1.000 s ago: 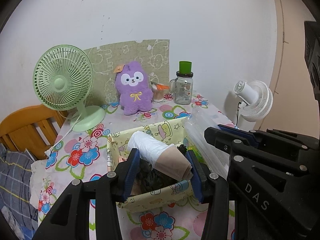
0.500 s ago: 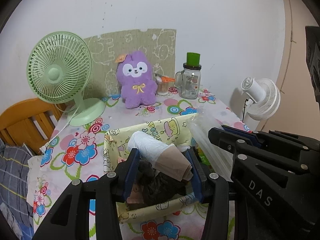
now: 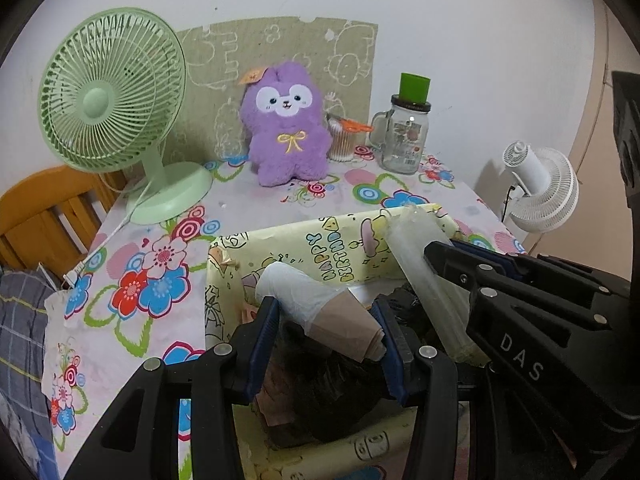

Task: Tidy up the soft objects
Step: 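Lower the white towel and clear bag into the box and open both tools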

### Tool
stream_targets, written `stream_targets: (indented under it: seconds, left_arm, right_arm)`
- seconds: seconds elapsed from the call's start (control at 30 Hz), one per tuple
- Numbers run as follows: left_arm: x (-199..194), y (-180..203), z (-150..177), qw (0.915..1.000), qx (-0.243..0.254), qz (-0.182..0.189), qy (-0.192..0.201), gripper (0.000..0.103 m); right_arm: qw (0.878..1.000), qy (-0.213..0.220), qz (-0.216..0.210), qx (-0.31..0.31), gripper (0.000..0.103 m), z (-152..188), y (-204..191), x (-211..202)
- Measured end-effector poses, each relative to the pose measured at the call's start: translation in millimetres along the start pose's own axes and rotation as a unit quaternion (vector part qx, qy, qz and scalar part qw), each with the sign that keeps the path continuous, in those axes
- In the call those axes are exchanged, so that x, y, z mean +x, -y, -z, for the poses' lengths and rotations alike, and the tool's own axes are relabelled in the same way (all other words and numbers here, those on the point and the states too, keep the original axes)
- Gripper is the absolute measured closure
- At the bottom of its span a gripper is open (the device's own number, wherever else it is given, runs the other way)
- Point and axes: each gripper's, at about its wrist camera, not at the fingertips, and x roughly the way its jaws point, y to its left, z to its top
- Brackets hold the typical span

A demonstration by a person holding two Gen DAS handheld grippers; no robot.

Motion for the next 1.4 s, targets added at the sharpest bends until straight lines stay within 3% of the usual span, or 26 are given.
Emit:
stream_targets:
  seconds: [0.03, 0.1, 0.17, 0.2, 0.3, 0.47, 0.7, 1.0, 1.13, 1.4]
  left_arm:
    - [2.1, -0.4, -0.6, 1.0, -0.001, 0.001, -0.002, 0.053]
    - [6.5, -0.4, -1.4, 1.0, -0.003, 0.003, -0.006, 0.051]
    - [9.7, 0.7, -2.5, 0.9999, -0.004, 0.006, -0.008, 0.051]
    - [10.7, 1.3, -3.0, 0.9999, -0.004, 0.008, -0.009, 0.047]
    - [12.9, 5.3, -3.5, 0.9999, 0.001, 0.011, -0.01, 0.033]
    - [11.5, 11.0, -3.1, 0.9998, 0.012, 0.011, -0.005, 0.016]
    - [2.5, 14.4, -3.2, 0.9999, 0.012, 0.005, 0.007, 0.0]
    - [-12.5, 20.9, 7.2, 0.9997, 0.015, 0.0, 0.017, 0.0]
    - [-19.9, 20.7, 14.0, 0.9997, 0.012, 0.001, 0.021, 0.0]
    - [-32.8, 20.4, 30.2, 0.9995, 0.017, -0.006, 0.028, 0.0]
  right_arm:
    - [1.0, -0.001, 0.003, -0.004, 0.087, -0.2, 0.0, 1.6]
    - [1.0, -0.005, 0.007, -0.008, 0.071, -1.1, 1.3, 4.6]
    - [1.0, -0.003, 0.009, -0.006, 0.033, -1.3, 3.7, 3.9]
    - [1.0, 0.006, 0.011, -0.005, 0.029, -0.7, 4.4, 1.3]
    - [0.999, 0.028, 0.02, -0.01, 0.028, -1.3, 5.3, -7.3]
    - [0.999, 0.028, 0.024, -0.013, 0.028, -1.2, 9.1, -11.5]
    - [0.999, 0.027, 0.024, -0.002, 0.028, 3.9, 15.7, -20.2]
    - [0.999, 0.022, 0.027, 0.008, 0.028, 15.5, 18.2, -33.1]
    - [0.999, 0.025, 0.025, 0.014, 0.02, 22.9, 18.0, -40.8]
    - [0.999, 0.028, 0.035, 0.01, 0.015, 38.7, 11.9, -53.1]
